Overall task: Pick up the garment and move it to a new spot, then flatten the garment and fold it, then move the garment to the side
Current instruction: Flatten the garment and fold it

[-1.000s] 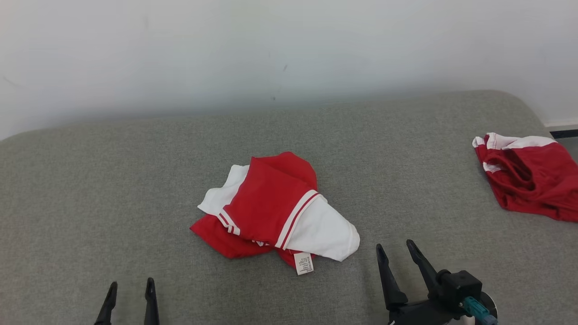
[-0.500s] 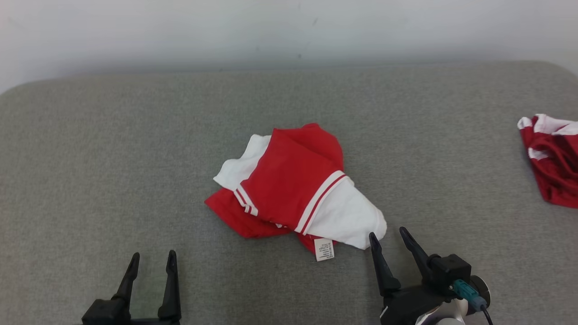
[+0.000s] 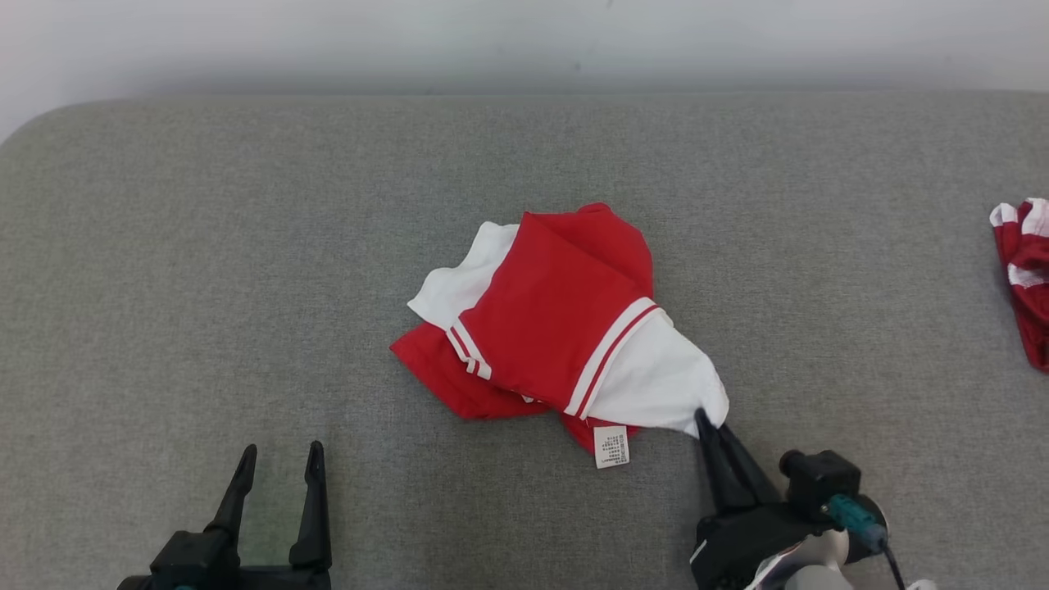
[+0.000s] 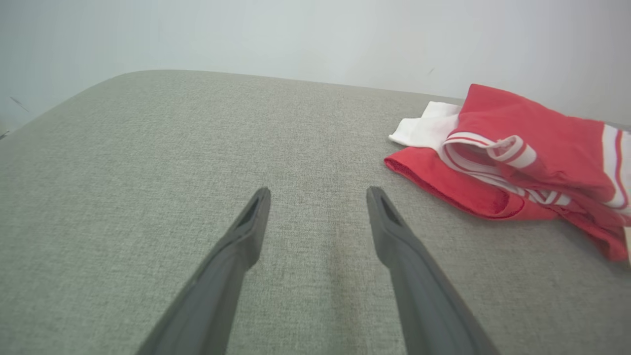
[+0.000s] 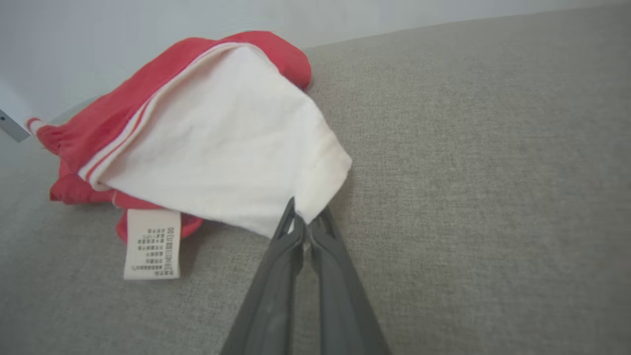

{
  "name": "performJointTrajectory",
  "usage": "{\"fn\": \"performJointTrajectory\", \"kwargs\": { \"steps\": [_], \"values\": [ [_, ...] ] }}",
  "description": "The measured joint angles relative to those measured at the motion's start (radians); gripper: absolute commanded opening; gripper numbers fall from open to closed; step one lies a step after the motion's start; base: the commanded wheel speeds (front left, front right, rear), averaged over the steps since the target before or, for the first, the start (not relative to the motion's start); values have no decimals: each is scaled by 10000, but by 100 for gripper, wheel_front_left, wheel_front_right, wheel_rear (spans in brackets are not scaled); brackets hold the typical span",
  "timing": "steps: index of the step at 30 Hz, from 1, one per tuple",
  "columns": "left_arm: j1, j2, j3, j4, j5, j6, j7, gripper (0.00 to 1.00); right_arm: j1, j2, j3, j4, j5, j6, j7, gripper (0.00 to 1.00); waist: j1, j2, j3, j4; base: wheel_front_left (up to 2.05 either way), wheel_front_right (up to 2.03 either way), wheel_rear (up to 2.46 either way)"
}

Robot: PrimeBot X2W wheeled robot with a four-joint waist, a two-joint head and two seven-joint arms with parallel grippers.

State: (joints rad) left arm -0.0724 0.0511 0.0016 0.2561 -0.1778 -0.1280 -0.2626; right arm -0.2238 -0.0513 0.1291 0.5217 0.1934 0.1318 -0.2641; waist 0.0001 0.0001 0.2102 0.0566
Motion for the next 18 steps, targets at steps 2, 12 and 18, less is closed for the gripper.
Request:
{"fn": "performJointTrajectory", "kwargs": {
  "steps": [2,12,18],
  "values": [
    [0,0,0,-13,10,-2,0,100,-27,-2,-75,-326,257,0,2,0,0,0,-40,-61,0,0,0],
    [84,0,-35,63,46,-12,0,100,-1740,-865,980,-2460,1358,0,0,0,-1,0,-442,-424,0,0,0],
    [85,0,-190,150,56,-13,0,100,-3687,-2418,1499,-2107,1492,0,2,0,-1,0,-684,-507,0,0,0]
  ]
}}
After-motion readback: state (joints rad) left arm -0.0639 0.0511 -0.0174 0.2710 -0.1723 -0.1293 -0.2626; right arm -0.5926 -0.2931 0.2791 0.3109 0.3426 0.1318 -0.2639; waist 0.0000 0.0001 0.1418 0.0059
